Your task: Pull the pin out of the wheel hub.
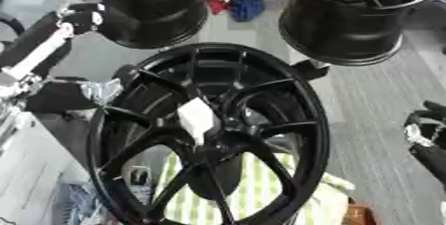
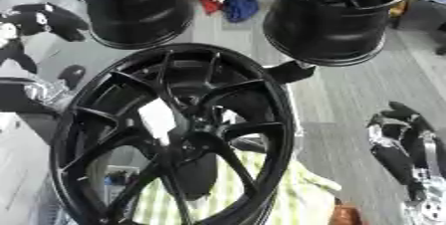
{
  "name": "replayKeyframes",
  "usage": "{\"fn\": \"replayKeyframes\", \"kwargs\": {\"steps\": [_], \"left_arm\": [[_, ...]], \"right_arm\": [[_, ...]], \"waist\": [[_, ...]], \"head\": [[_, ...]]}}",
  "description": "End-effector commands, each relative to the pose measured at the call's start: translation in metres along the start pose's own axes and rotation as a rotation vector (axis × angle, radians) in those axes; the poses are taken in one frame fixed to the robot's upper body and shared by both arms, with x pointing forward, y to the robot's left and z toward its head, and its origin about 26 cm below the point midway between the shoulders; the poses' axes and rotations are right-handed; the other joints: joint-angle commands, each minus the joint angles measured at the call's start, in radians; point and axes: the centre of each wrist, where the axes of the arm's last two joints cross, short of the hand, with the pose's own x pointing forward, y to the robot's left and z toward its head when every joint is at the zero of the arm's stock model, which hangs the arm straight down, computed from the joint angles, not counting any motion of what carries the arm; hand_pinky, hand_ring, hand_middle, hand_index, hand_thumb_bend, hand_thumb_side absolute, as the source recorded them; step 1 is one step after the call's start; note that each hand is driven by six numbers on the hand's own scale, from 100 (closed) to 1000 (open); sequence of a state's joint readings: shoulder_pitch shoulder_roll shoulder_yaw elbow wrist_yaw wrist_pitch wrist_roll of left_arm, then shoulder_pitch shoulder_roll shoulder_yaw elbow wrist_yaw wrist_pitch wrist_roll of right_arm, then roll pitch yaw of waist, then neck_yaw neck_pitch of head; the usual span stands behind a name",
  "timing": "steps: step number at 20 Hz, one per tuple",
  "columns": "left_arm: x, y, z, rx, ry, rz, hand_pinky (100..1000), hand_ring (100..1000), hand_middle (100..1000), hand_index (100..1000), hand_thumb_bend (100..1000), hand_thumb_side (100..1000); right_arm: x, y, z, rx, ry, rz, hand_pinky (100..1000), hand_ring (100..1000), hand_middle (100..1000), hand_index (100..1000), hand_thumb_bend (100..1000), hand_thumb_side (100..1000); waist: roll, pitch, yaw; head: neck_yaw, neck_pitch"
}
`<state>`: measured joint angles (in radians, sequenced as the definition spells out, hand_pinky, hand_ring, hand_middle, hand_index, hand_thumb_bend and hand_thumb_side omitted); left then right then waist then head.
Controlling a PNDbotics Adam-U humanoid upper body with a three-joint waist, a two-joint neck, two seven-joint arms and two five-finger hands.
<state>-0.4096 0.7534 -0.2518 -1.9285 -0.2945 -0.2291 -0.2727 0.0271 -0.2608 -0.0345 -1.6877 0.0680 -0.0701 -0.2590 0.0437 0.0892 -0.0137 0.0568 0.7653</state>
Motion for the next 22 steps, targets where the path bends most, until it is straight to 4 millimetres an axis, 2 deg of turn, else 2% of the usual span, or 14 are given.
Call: {"fn": "replayKeyframes", "kwargs": {"steps": [1, 5, 8, 11, 16, 22], "left_arm": [[-0.002, 0.013, -0.003, -0.182, -0.041, -0.156, 758, 734, 774, 862, 299, 288], [-0.002, 0.021, -0.006, -0.402, -0.101, -0.284, 795, 762, 808, 877, 305, 171], [-0.003, 0.046, -0.018, -0.661, -0.155, -0.292, 809, 780, 821, 887, 289, 100], [0.001, 0.056, -0.028, -0.729, -0.204, -0.260, 813, 785, 827, 888, 300, 100], [0.004, 0.044, -0.044, -0.758, -0.269, -0.247, 814, 792, 836, 890, 320, 100], [-0.003, 0.016, -0.056, -0.821, -0.308, -0.241, 808, 791, 834, 889, 316, 100]], "right_arm": [[0.004, -0.005, -0.004, 0.015, -0.024, 0.022, 707, 610, 681, 818, 148, 256], [0.004, -0.003, -0.004, 0.027, -0.023, 0.018, 707, 610, 681, 818, 148, 256], [0.003, -0.002, -0.003, 0.030, -0.018, 0.016, 707, 610, 681, 818, 147, 256], [0.002, -0.003, -0.002, 0.032, -0.017, 0.018, 707, 610, 681, 818, 146, 256], [0.002, -0.002, -0.002, 0.038, -0.018, 0.019, 707, 610, 681, 818, 145, 257], [0.003, -0.002, -0.003, 0.045, -0.019, 0.018, 707, 610, 680, 818, 144, 257]], "waist": [[0.001, -0.013, -0.008], [0.001, -0.017, -0.029], [0.000, -0.022, -0.033], [0.001, -0.024, -0.035], [0.003, -0.024, -0.040], [0.002, -0.023, -0.051]], "head": [[0.008, 0.005], [0.023, 0.005], [0.022, 0.005], [0.017, 0.005], [0.022, 0.005], [0.030, 0.005]]}}
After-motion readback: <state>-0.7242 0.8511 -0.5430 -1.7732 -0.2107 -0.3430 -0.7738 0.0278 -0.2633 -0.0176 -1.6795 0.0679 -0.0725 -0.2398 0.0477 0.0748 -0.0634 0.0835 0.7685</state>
